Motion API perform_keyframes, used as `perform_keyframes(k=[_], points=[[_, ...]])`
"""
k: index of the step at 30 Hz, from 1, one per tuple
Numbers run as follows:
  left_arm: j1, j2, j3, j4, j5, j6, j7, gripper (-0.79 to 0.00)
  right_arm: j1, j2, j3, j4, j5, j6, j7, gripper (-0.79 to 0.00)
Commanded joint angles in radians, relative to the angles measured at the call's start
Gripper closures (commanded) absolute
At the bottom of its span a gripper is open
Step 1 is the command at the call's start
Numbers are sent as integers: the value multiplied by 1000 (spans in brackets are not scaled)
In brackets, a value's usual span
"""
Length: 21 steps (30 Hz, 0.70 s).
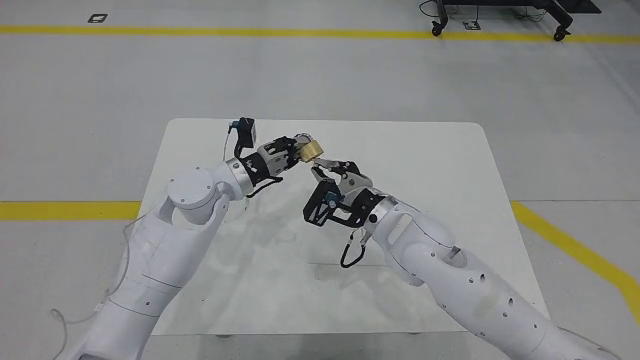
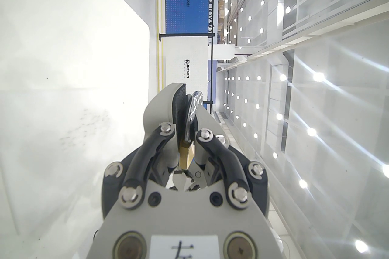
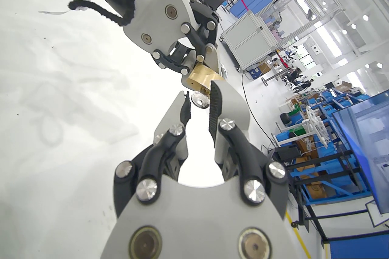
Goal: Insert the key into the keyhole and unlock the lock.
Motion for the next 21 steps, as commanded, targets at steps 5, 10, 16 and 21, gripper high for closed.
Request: perform_keyframes(k=[5, 10, 16, 21], points=[[0, -2, -4, 1, 6, 6, -5, 0, -7, -10, 1, 8, -24, 2, 16, -139], [0, -4, -7, 1, 6, 11, -5, 0, -10, -18, 0, 3, -66, -8, 42, -200], [1, -6, -8, 1, 14, 16, -6, 0, -14, -29, 3, 6, -95, -8, 58, -172], [-1, -8, -8, 4, 13, 23, -11, 0, -14, -39, 8, 11, -95, -2, 65, 0]])
